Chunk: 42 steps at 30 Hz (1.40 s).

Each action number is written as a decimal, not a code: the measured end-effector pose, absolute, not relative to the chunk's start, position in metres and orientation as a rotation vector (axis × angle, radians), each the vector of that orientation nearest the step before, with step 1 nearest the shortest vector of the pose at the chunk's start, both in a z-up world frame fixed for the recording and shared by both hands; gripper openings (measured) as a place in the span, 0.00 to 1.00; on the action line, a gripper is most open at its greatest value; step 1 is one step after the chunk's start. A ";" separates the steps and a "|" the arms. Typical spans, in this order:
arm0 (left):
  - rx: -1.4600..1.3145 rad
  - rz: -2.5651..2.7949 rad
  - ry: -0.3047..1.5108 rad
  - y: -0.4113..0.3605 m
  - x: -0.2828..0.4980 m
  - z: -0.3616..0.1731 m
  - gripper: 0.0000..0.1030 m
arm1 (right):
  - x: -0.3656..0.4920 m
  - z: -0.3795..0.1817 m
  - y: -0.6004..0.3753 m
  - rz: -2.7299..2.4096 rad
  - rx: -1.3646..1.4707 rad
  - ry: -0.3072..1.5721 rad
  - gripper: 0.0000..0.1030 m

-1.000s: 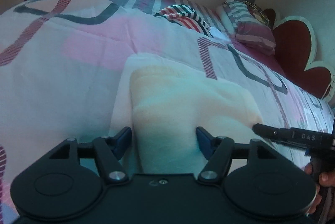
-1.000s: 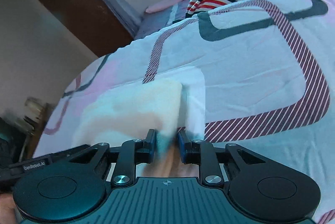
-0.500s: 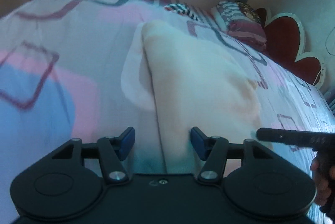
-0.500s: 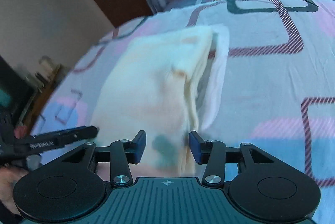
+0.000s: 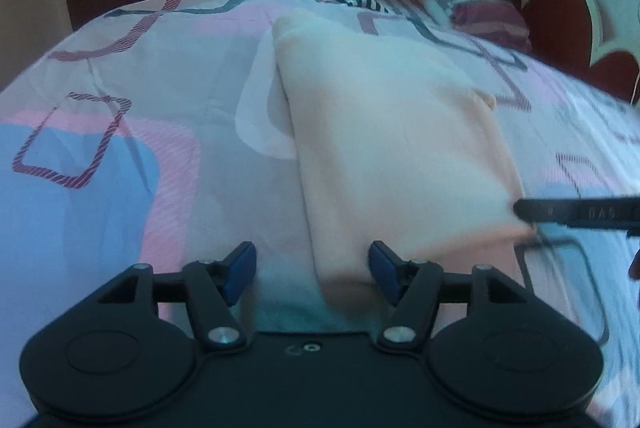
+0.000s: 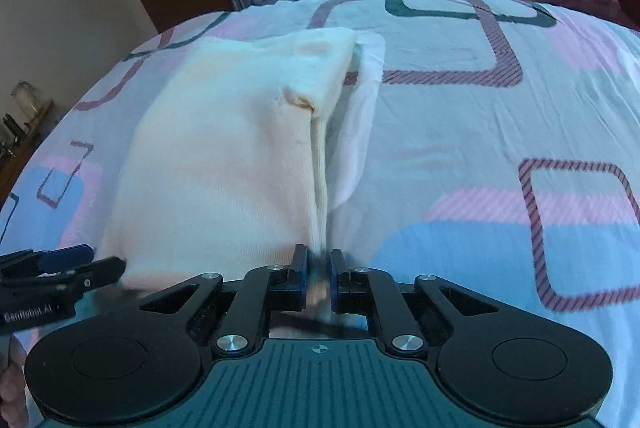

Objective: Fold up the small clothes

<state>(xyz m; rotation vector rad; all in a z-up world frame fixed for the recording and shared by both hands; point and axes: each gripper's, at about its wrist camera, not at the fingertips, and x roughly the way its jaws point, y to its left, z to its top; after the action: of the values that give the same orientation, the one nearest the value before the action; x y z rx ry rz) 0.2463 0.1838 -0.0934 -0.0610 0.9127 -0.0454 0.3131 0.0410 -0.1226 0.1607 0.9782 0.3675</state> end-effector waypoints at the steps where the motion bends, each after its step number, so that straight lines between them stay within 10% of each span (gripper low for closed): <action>1: -0.046 -0.041 0.933 0.182 0.241 -0.094 0.60 | 0.309 -0.121 0.042 0.369 0.150 0.986 0.08; 15: -0.071 0.022 0.792 0.174 0.108 -0.034 0.83 | 0.145 -0.057 0.034 0.402 0.215 0.853 0.18; 18: -0.085 0.036 0.757 0.173 0.080 -0.019 0.92 | 0.116 -0.042 0.036 0.385 0.215 0.818 0.37; 20: -0.081 0.023 0.709 0.170 0.060 -0.007 1.00 | 0.101 -0.031 0.040 0.376 0.192 0.792 0.81; 22: -0.035 0.055 0.649 0.163 0.038 0.003 1.00 | 0.084 -0.021 0.044 0.346 0.160 0.746 1.00; 42: -0.050 0.078 0.582 0.152 -0.012 0.046 1.00 | 0.022 0.017 0.029 0.304 0.130 0.640 1.00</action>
<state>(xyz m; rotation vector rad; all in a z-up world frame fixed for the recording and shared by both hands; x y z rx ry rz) -0.0122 0.1516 0.0456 -0.0499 0.5820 0.0782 0.0219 0.0292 0.0174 0.1305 0.6401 0.3043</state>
